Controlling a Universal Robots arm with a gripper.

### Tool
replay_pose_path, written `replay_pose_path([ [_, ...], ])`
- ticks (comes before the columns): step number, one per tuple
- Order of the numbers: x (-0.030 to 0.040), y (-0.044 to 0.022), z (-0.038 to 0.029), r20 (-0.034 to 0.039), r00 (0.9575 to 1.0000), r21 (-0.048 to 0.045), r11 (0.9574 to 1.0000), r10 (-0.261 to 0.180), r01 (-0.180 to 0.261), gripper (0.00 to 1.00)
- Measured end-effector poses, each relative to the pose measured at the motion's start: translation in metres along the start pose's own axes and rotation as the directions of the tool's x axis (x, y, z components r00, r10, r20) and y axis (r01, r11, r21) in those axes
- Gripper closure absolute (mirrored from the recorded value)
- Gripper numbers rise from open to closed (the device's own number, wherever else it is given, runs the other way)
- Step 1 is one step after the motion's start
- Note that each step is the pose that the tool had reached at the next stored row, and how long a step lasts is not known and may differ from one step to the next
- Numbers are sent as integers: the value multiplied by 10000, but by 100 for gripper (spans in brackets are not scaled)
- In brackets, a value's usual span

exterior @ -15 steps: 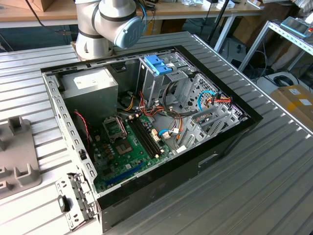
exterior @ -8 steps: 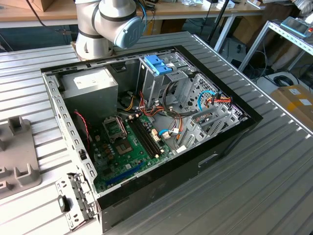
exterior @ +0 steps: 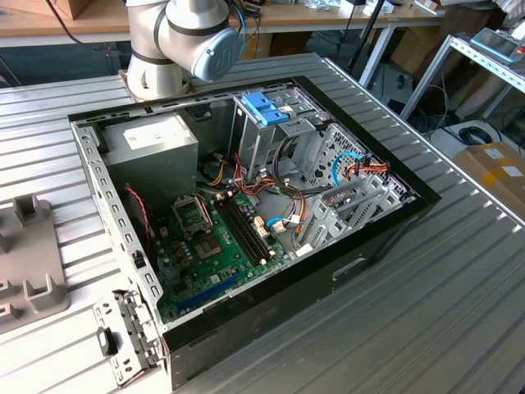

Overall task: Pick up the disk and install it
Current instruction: 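Pick up the disk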

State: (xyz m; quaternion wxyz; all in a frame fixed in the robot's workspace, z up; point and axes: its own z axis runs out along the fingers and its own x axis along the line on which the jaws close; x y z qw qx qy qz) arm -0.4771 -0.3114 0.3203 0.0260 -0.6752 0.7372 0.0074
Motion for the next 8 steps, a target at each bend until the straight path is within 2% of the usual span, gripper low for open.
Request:
replay_pose_path([
  [8,-3,-1,-57,0,10000,-1,10000,0,0,62],
])
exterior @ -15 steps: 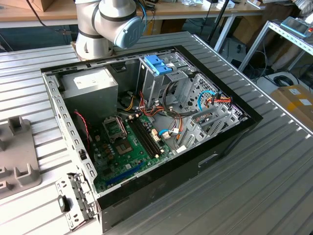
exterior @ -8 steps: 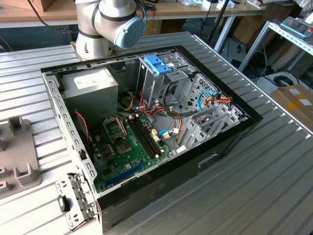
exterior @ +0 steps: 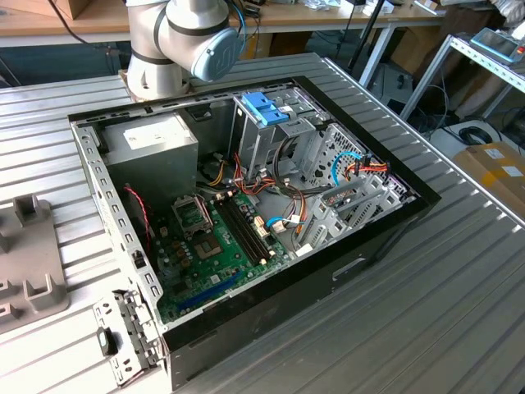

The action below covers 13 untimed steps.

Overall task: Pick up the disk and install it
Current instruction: 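Pick up the disk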

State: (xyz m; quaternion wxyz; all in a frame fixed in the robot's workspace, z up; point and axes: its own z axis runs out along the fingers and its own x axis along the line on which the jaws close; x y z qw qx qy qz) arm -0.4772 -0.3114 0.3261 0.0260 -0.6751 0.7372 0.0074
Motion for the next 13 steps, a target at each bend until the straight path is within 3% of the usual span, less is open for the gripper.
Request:
replay_pose_path([
  [13,-3,-1,-55,0,10000,0,10000,0,0,62],
])
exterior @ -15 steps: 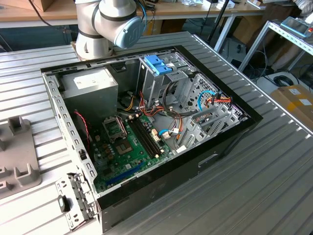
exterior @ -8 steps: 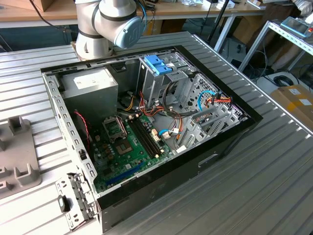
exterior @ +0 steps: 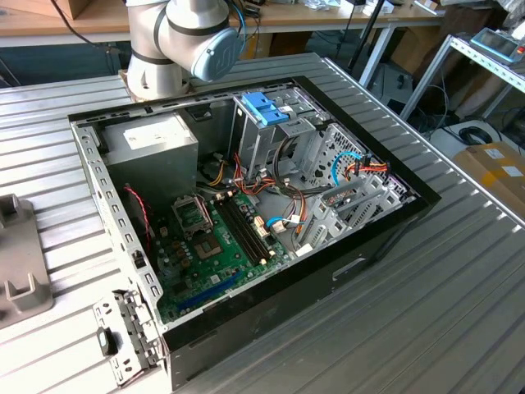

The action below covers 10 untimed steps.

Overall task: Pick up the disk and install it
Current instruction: 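Pick up the disk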

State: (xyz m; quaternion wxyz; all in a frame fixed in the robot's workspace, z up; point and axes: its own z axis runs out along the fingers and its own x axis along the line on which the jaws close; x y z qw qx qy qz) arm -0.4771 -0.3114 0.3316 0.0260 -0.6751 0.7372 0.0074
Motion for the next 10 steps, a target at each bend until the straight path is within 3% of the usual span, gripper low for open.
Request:
replay_pose_path([
  [10,0,0,-7,9,10000,-2,10000,0,0,63],
])
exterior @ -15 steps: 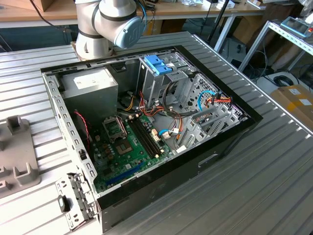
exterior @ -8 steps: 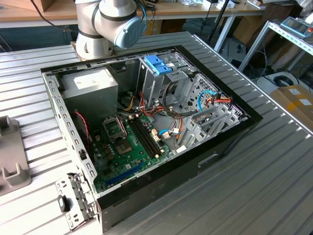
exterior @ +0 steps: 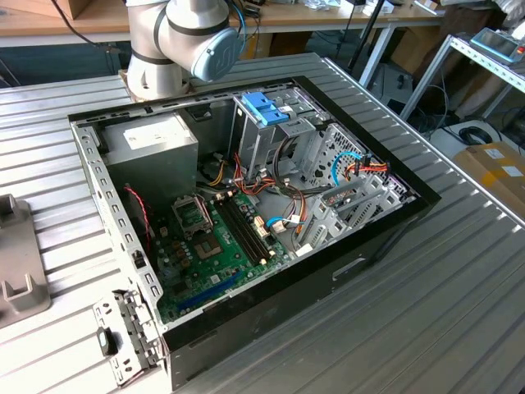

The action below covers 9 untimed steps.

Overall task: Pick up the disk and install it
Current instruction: 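Pick up the disk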

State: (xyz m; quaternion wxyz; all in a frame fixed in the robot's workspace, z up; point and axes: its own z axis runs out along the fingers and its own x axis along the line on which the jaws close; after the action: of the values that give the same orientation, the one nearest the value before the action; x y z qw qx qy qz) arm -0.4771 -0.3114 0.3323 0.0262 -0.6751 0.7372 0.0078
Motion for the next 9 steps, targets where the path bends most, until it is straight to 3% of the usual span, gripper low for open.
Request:
replay_pose_path([
  [9,0,0,0,6,10000,0,10000,0,0,63],
])
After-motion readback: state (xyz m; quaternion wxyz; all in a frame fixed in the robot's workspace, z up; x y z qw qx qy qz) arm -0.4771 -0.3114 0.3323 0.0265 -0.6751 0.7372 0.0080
